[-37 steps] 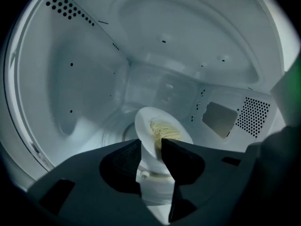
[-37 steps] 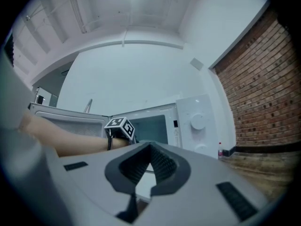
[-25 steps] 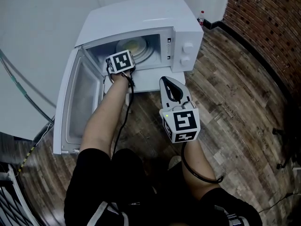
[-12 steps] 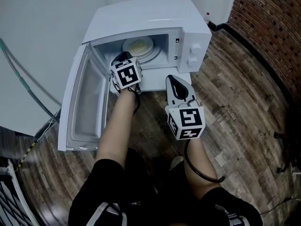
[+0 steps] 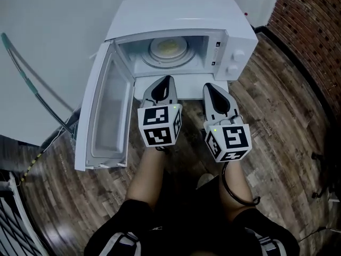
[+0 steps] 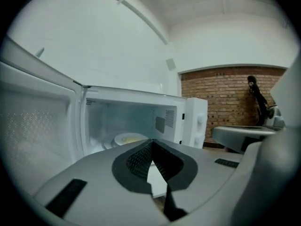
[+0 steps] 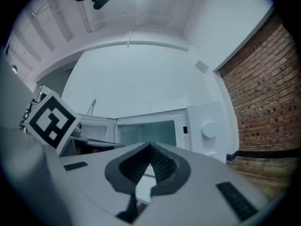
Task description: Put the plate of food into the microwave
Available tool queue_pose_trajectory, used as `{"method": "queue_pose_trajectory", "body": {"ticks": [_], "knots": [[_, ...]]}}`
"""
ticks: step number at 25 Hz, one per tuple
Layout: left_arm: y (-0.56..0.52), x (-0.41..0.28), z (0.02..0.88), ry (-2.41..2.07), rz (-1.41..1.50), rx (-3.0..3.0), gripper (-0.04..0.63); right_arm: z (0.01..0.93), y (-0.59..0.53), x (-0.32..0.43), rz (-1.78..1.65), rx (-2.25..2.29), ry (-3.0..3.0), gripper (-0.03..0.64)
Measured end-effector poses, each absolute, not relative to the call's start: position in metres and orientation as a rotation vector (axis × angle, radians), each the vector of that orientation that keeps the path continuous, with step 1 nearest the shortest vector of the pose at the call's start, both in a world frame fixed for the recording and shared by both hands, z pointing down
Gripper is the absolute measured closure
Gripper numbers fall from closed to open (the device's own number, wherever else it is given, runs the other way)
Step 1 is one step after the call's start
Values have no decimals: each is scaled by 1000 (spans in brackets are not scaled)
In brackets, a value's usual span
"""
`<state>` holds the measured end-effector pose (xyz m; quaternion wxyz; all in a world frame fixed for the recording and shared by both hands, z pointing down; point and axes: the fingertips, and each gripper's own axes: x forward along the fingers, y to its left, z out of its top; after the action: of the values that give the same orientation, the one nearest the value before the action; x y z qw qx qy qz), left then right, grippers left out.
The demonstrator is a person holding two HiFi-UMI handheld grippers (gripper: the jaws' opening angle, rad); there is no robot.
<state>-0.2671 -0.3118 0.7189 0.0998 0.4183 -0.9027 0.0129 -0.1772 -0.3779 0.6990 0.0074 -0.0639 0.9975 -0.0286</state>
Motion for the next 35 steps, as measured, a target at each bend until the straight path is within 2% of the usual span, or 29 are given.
{"method": "queue_pose_trajectory", "body": {"ticks": [5, 9, 13, 18, 21, 27, 35], "knots": [[-315, -233, 643, -2612, 56, 1337, 597, 635, -390, -184, -229, -222, 3137, 611], [-315, -222, 520, -2595, 19, 1371, 597, 524, -389, -184, -236, -244, 3155, 611], [-309, -202, 398, -2544, 25, 1395, 597, 388, -374, -171, -99, -265, 3156, 611], [-282, -176, 278, -2529, 106, 1398, 597, 253, -342, -155, -74, -272, 3159, 611], [-264, -165, 227, -2462, 47, 1424, 597, 196, -320, -146, -144, -254, 3143, 611], [-207, -147, 149, -2522, -18, 1448, 597, 133, -263, -116, -57, -210, 3127, 611], [-169, -126, 126, -2565, -56, 1519, 597, 121, -236, -100, -74, -168, 3121, 611]]}}
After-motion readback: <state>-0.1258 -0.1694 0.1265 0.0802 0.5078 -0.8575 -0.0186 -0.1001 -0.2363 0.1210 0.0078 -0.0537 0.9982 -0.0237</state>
